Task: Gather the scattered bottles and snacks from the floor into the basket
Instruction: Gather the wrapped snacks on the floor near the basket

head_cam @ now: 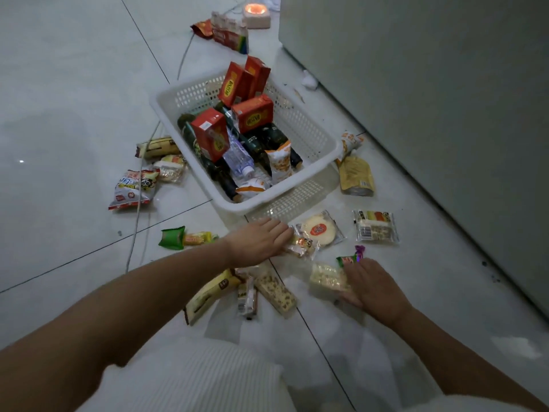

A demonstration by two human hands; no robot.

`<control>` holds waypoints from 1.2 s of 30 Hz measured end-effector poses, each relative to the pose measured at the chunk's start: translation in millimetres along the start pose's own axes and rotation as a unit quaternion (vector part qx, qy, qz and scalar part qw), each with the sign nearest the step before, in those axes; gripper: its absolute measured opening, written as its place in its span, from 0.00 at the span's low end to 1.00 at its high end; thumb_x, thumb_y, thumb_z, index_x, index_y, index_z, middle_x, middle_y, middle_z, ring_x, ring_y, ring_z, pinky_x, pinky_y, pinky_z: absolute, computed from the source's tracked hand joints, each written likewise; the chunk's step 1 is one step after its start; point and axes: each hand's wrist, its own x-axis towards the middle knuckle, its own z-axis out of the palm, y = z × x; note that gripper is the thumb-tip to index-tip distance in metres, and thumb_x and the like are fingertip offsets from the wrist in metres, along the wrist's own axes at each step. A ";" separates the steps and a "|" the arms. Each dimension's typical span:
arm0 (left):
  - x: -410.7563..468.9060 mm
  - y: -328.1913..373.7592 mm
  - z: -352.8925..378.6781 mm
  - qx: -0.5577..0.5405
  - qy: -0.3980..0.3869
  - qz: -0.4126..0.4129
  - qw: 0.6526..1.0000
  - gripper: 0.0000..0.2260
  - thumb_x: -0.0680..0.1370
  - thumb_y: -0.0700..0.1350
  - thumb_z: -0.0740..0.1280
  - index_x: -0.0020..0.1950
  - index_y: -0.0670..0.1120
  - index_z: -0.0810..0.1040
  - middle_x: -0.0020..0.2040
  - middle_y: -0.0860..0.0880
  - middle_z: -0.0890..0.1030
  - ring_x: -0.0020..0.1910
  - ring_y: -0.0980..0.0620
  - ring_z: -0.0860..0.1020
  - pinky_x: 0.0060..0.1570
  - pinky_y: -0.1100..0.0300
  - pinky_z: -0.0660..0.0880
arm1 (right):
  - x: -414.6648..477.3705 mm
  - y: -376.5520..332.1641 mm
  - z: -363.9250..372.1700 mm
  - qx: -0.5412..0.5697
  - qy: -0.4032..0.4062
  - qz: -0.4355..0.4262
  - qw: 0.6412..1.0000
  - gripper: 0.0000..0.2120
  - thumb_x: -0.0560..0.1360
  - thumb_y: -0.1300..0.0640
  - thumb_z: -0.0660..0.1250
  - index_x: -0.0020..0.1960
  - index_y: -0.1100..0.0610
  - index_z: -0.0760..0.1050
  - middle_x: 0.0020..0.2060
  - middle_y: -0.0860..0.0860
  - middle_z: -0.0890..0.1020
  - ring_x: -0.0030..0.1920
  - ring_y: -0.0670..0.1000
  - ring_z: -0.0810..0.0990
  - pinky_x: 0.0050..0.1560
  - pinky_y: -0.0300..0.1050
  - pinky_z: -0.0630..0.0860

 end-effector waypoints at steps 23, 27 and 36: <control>-15.7 -59.4 -36.1 0.106 -0.029 -0.206 0.972 0.35 0.77 0.67 0.40 0.78 0.48 0.45 0.79 0.43 0.46 0.77 0.45 0.44 0.74 0.47 0.43 | 123.7 44.7 -63.7 0.186 -0.162 0.331 0.911 0.38 0.76 0.34 0.50 0.76 0.49 0.36 0.77 0.52 0.42 0.77 0.53 0.41 0.74 0.59 0.39; -24.9 -38.1 -15.6 0.127 -0.057 -0.123 0.983 0.35 0.78 0.65 0.46 0.78 0.46 0.49 0.78 0.42 0.50 0.77 0.45 0.47 0.74 0.47 0.46 | 61.0 35.2 -30.7 0.158 -0.223 0.354 0.894 0.37 0.77 0.35 0.51 0.77 0.48 0.38 0.77 0.53 0.43 0.77 0.54 0.43 0.74 0.58 0.40; -30.7 -6.4 16.3 0.042 -0.199 -0.151 0.967 0.31 0.80 0.55 0.57 0.78 0.47 0.49 0.78 0.42 0.53 0.75 0.44 0.57 0.72 0.51 0.58 | 4.3 -0.3 13.0 0.217 -0.269 0.370 0.862 0.42 0.74 0.34 0.58 0.76 0.45 0.37 0.77 0.54 0.41 0.77 0.55 0.41 0.74 0.59 0.41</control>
